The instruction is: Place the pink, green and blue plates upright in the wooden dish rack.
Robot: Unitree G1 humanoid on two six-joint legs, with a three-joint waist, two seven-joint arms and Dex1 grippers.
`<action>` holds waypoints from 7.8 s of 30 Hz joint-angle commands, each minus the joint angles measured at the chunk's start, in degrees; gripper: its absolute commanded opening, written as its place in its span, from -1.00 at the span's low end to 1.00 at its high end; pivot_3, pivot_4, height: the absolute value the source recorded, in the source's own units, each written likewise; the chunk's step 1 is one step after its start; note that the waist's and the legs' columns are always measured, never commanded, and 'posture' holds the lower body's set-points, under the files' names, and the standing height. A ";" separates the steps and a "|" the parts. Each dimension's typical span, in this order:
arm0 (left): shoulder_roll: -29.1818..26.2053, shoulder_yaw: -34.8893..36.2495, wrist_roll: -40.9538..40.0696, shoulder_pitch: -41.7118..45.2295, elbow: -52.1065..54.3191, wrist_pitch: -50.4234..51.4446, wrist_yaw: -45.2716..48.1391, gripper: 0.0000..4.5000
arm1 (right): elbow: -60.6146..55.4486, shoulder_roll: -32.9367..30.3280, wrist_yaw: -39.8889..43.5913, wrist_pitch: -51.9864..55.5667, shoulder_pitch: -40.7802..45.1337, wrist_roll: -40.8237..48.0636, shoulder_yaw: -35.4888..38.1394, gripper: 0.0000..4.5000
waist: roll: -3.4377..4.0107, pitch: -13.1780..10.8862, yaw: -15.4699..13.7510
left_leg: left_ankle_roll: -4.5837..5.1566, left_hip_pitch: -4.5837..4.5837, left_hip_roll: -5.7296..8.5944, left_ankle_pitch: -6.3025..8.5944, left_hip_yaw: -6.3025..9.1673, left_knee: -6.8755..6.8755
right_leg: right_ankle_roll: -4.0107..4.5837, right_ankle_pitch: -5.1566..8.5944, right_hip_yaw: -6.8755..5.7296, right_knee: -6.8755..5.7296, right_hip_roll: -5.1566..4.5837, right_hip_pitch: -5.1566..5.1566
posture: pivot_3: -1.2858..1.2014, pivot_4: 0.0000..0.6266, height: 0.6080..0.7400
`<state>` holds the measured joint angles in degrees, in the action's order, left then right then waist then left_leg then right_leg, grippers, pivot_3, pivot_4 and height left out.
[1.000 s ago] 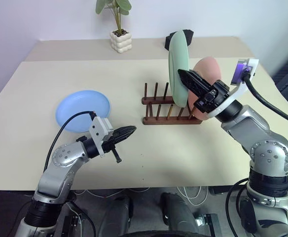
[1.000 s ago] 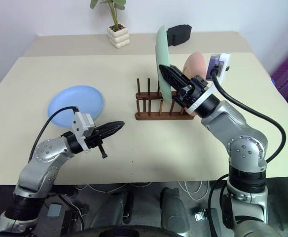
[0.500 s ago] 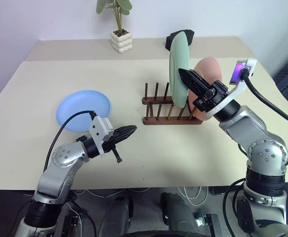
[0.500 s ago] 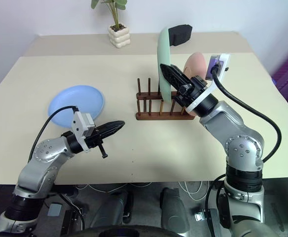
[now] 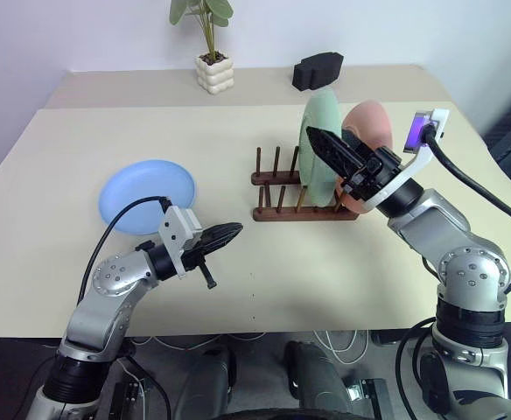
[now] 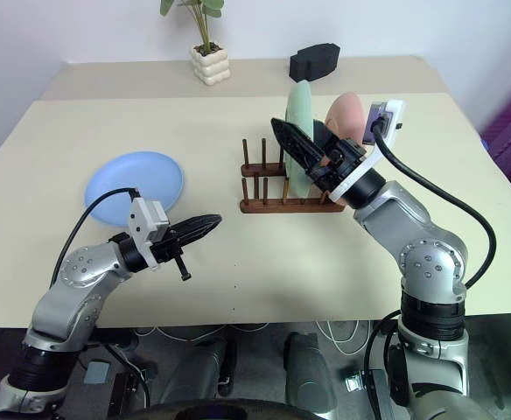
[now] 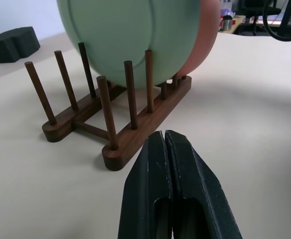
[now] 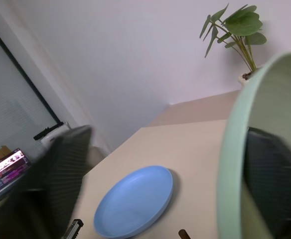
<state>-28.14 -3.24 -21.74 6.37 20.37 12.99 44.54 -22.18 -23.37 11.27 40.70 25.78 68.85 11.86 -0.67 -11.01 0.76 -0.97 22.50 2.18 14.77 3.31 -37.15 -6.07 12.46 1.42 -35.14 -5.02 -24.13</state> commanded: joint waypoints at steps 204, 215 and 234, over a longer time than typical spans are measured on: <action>-7.61 19.62 -11.62 -2.22 6.98 13.11 -5.29 0.99 | -2.16 18.66 -5.11 10.17 12.10 -17.87 -1.18 -1.00 | -0.43 -0.15 0.36 | -0.56 0.56 -0.12 -0.34 0.15 0.09 | 0.00 -0.59 -0.16 -0.21 0.34 -0.73 | 0.03 -0.52 0.85; -7.72 19.26 -11.01 -2.63 6.95 12.26 -5.48 0.99 | -1.58 19.14 -9.64 11.53 10.38 -14.29 -1.30 -1.00 | -0.43 -0.15 0.36 | -0.56 0.56 -0.13 -0.33 0.15 0.09 | 0.00 -0.58 -0.16 -0.20 0.35 -0.73 | 0.03 -0.52 0.85; -7.74 18.88 -10.81 -3.07 6.65 11.57 -5.47 1.00 | -2.16 16.68 -9.94 11.21 10.05 -14.42 -3.22 0.95 | -0.43 -0.15 0.37 | -0.56 0.57 -0.13 -0.34 0.15 0.09 | 0.01 -0.58 -0.16 -0.19 0.35 -0.72 | 0.03 -0.52 0.85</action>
<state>-35.65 15.13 -32.94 3.29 25.43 25.78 39.15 -22.30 -6.13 0.50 53.10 34.74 54.65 9.02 -1.10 -11.16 1.13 -1.53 23.06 2.05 14.44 3.46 -37.07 -6.06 11.88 1.26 -35.33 -4.67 -24.85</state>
